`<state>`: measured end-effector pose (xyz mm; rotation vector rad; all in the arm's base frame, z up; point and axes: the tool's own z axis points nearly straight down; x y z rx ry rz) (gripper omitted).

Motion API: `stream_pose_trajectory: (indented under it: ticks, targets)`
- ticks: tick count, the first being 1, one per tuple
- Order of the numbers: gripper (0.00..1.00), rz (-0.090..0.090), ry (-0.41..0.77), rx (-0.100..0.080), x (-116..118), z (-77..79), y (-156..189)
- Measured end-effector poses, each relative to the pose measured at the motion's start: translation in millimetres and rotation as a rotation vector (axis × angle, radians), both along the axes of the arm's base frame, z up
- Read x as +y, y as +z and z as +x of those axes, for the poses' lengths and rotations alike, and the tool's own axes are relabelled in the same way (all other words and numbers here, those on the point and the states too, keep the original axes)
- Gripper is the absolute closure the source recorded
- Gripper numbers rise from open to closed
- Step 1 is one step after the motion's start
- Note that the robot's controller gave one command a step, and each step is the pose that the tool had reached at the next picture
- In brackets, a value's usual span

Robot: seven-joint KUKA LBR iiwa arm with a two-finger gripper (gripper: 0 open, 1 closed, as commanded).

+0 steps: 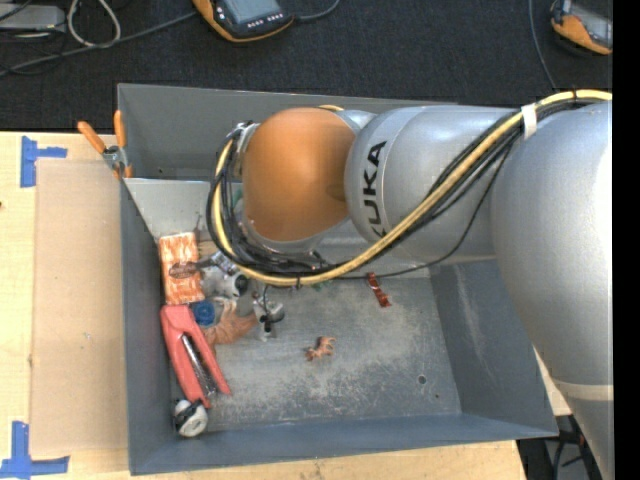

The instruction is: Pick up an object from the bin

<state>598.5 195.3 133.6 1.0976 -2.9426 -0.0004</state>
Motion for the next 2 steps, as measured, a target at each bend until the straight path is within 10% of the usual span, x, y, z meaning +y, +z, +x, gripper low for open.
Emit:
stream_pose_trajectory:
  ticks: [1, 2]
  targets:
    - [0.0, 0.005, 0.163, -0.004, -20, -8.2, -49]
    - [1.0, 0.006, 0.344, -0.006, -26, -0.5, -64]
